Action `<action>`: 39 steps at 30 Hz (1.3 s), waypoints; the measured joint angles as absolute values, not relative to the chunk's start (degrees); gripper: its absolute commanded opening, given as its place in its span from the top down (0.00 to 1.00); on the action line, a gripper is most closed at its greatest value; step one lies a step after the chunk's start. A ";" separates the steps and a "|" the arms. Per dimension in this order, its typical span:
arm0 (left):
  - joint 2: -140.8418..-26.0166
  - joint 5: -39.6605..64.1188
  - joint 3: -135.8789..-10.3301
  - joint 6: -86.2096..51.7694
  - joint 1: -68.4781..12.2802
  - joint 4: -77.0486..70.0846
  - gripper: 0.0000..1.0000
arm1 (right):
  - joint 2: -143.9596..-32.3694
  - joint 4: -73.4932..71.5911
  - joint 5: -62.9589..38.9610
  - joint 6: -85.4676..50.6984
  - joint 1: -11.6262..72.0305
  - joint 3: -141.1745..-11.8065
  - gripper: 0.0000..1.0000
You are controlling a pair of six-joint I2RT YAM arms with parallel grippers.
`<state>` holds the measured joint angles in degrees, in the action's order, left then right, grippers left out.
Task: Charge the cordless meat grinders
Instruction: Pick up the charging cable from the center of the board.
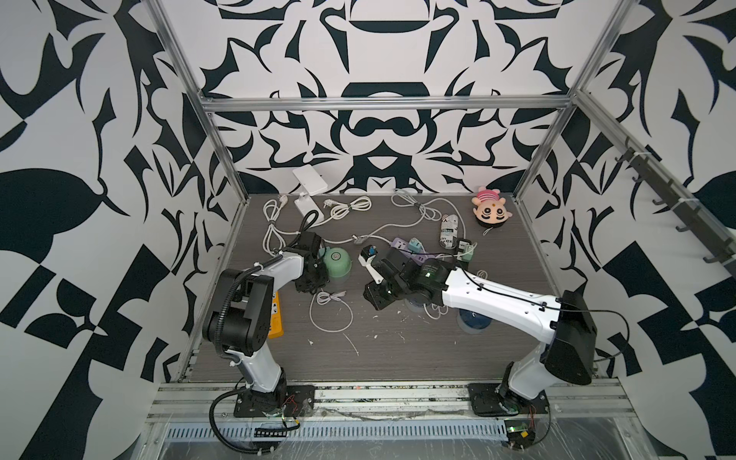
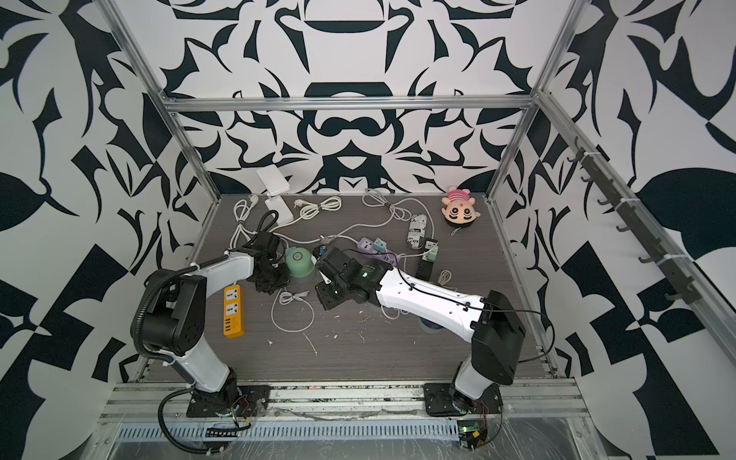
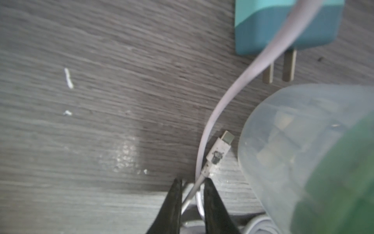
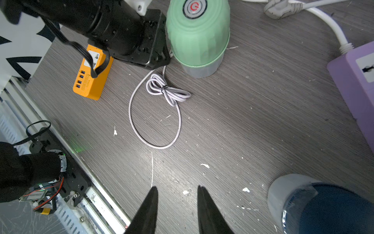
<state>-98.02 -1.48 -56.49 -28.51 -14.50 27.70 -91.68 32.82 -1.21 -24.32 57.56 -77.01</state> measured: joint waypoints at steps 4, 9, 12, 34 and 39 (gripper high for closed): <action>-97.93 -1.52 -56.42 -28.12 -14.50 28.18 0.88 | -91.68 32.97 -1.21 -24.32 57.56 -77.28 0.64; -96.14 -1.65 -55.72 -27.53 -14.50 29.50 0.94 | -91.68 32.95 -1.06 -24.34 57.56 -77.76 0.64; -93.62 -1.76 -55.70 -27.33 -14.50 30.44 0.97 | -91.68 32.93 -1.02 -24.64 57.56 -77.76 0.63; -61.69 15.75 -52.56 -33.15 -14.79 31.00 1.00 | -78.30 12.29 -4.99 -27.99 55.42 -65.54 0.57; -58.81 20.45 -51.13 -38.89 -15.44 28.88 1.00 | -84.60 6.61 -12.03 -28.01 55.40 -66.06 0.56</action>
